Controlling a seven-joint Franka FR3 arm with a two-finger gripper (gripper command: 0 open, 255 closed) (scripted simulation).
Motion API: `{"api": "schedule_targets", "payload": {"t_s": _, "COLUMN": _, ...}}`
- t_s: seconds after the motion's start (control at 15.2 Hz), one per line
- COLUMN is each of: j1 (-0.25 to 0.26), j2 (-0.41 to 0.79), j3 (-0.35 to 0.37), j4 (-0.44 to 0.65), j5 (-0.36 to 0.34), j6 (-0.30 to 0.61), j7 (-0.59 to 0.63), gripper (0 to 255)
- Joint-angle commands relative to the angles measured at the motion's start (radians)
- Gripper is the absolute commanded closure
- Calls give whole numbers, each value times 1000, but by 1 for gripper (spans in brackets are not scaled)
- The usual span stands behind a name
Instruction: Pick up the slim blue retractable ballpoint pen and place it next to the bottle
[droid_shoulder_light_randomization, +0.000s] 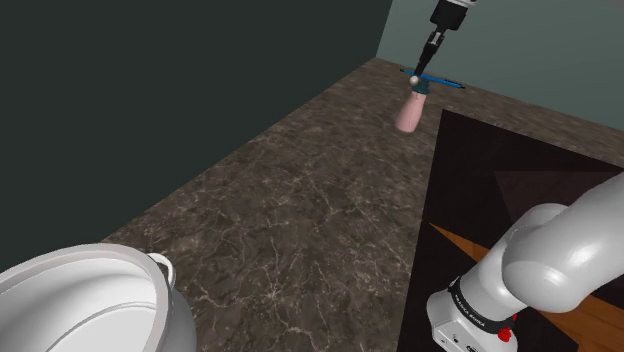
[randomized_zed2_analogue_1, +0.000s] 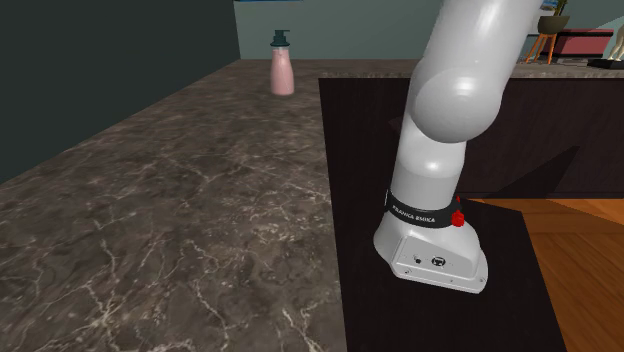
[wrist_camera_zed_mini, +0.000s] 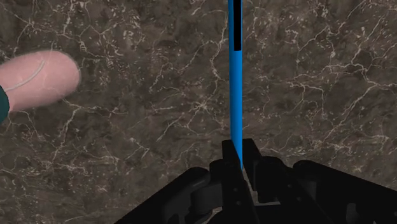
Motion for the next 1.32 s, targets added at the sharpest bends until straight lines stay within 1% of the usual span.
{"api": "schedule_targets", "payload": {"t_s": 0.0, "j1": -14, "j2": 64, "j3": -40, "j4": 66, "j5": 24, "j6": -10, "j7": -59, "gripper": 255}}
{"api": "schedule_targets", "payload": {"t_s": 0.26, "j1": -60, "j2": 217, "j3": -112, "j4": 224, "j5": 100, "j6": -44, "j7": -177, "gripper": 255}}
{"api": "schedule_targets", "payload": {"t_s": 0.46, "j1": -119, "j2": 351, "j3": -155, "j4": 371, "j5": 178, "j6": -88, "j7": -263, "gripper": 255}}
{"api": "schedule_targets", "payload": {"t_s": 0.66, "j1": -211, "j2": 503, "j3": -178, "j4": 555, "j5": 271, "j6": -154, "j7": -339, "gripper": 255}}
{"api": "schedule_targets", "payload": {"t_s": 0.79, "j1": -301, "j2": 622, "j3": -178, "j4": 722, "j5": 343, "j6": -219, "j7": -377, "gripper": 255}}
{"api": "schedule_targets", "payload": {"t_s": 1.25, "j1": -248, "j2": 560, "j3": -178, "j4": 532, "j5": 302, "j6": -87, "j7": -382, "gripper": 255}}
